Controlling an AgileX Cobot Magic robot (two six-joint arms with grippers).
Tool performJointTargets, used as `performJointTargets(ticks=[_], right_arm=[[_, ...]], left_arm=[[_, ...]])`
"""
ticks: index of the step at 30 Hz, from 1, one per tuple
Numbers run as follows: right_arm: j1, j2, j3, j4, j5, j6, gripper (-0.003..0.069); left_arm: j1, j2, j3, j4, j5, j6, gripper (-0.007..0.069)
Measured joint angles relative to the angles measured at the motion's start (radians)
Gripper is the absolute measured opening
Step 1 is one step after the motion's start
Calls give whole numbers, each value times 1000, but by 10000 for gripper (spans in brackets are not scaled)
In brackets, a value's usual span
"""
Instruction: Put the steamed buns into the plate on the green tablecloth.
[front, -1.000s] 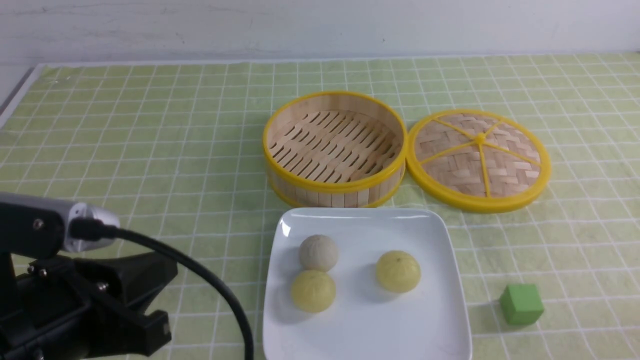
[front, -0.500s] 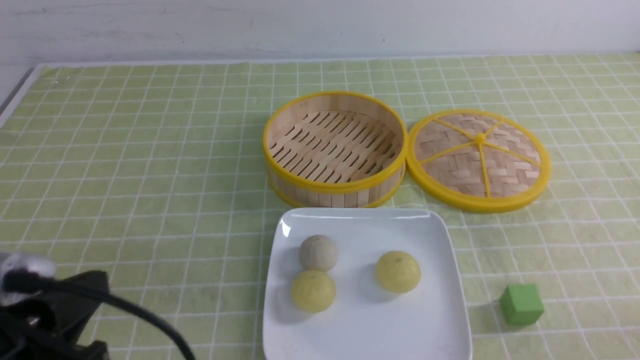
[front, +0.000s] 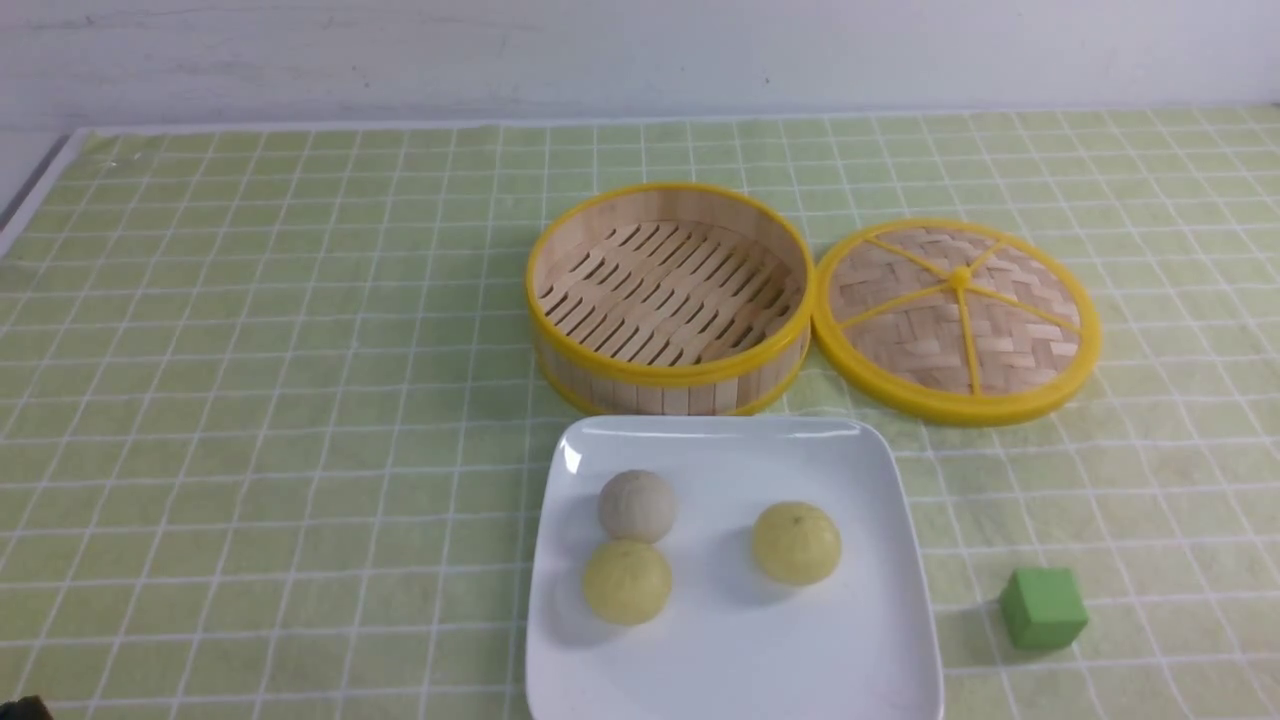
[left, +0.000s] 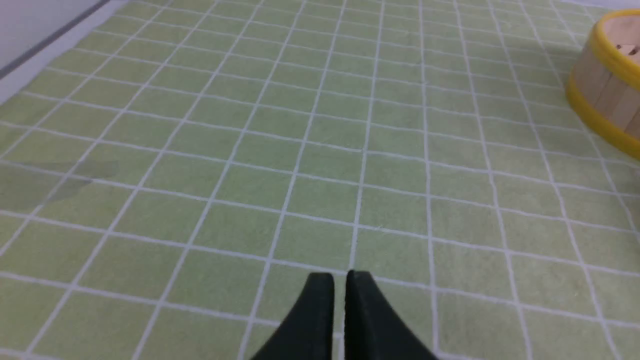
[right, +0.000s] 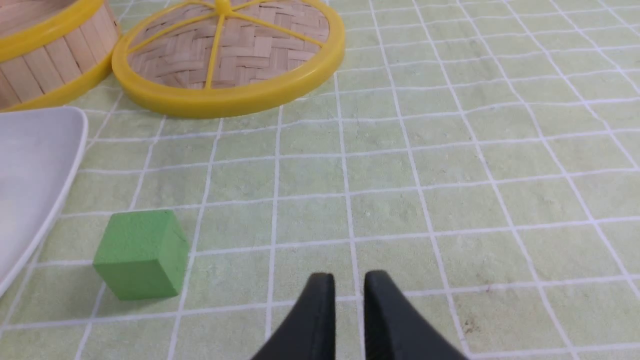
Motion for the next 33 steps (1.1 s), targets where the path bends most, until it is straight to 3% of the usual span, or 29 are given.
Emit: performJointTargets(ticks=[33], right_arm=[[0,0,0,0,0,0,160]], left_arm=[[-17,0,0,18,8,3,90]])
